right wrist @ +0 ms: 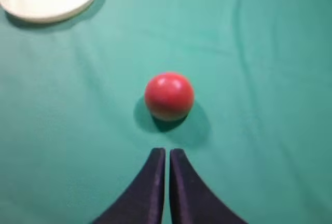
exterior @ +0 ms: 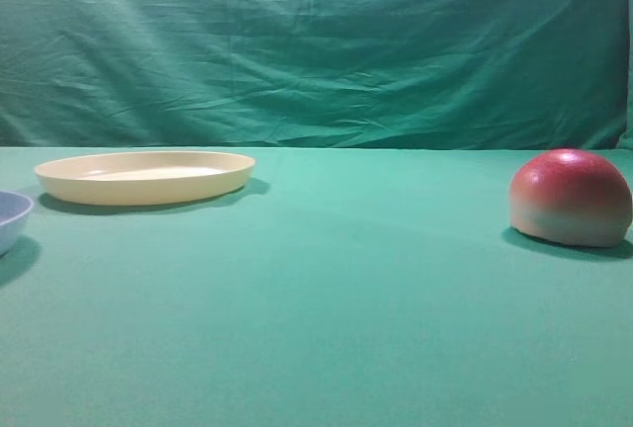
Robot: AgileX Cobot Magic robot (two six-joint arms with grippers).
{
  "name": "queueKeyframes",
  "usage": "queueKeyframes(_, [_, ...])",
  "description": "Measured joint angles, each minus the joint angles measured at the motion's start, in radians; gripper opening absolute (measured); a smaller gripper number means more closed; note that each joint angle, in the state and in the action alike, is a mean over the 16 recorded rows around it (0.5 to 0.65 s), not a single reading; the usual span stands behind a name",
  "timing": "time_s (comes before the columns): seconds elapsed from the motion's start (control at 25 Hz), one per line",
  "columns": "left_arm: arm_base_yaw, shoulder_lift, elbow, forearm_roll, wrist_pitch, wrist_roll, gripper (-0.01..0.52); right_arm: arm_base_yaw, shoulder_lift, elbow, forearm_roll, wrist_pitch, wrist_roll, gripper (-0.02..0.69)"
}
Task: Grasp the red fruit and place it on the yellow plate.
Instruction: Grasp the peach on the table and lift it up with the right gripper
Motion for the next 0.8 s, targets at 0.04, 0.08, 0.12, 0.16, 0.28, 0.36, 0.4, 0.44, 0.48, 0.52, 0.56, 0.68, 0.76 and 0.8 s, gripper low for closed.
queueKeyframes(0.04, [0.0, 0.0, 0.0, 0.0, 0.0, 0.0, 0.0, 0.007, 0.024, -0.005, -0.003, -0.003, -0.004, 0.0])
queueKeyframes(0.08, [0.0, 0.0, 0.0, 0.0, 0.0, 0.0, 0.0, 0.015, 0.047, -0.01, -0.006, -0.008, -0.009, 0.0])
queueKeyframes(0.12, [0.0, 0.0, 0.0, 0.0, 0.0, 0.0, 0.0, 0.023, 0.072, -0.015, -0.009, -0.016, -0.013, 0.0])
queueKeyframes(0.16, [0.0, 0.0, 0.0, 0.0, 0.0, 0.0, 0.0, 0.031, 0.097, -0.019, -0.012, -0.026, -0.017, 0.0])
queueKeyframes(0.28, [0.0, 0.0, 0.0, 0.0, 0.0, 0.0, 0.0, 0.055, 0.177, -0.035, -0.022, -0.061, -0.025, 0.0])
queueKeyframes(0.36, [0.0, 0.0, 0.0, 0.0, 0.0, 0.0, 0.0, 0.072, 0.233, -0.046, -0.028, -0.088, -0.032, 0.0])
queueKeyframes(0.4, [0.0, 0.0, 0.0, 0.0, 0.0, 0.0, 0.0, 0.081, 0.261, -0.052, -0.031, -0.102, -0.035, 0.0])
queueKeyframes(0.44, [0.0, 0.0, 0.0, 0.0, 0.0, 0.0, 0.0, 0.09, 0.29, -0.058, -0.034, -0.116, -0.039, 0.003])
queueKeyframes(0.48, [0.0, 0.0, 0.0, 0.0, 0.0, 0.0, 0.0, 0.098, 0.318, -0.064, -0.037, -0.13, -0.044, 0.009])
queueKeyframes(0.52, [0.0, 0.0, 0.0, 0.0, 0.0, 0.0, 0.0, 0.107, 0.348, -0.071, -0.04, -0.144, -0.05, 0.019])
queueKeyframes(0.56, [0.0, 0.0, 0.0, 0.0, 0.0, 0.0, 0.0, 0.115, 0.377, -0.079, -0.042, -0.156, -0.056, 0.032])
queueKeyframes(0.68, [0.0, 0.0, 0.0, 0.0, 0.0, 0.0, 0.0, 0.138, 0.46, -0.105, -0.044, -0.185, -0.074, 0.104])
queueKeyframes(0.76, [0.0, 0.0, 0.0, 0.0, 0.0, 0.0, 0.0, 0.151, 0.514, -0.126, -0.044, -0.198, -0.087, 0.175])
queueKeyframes(0.8, [0.0, 0.0, 0.0, 0.0, 0.0, 0.0, 0.0, 0.158, 0.54, -0.137, -0.044, -0.203, -0.093, 0.215])
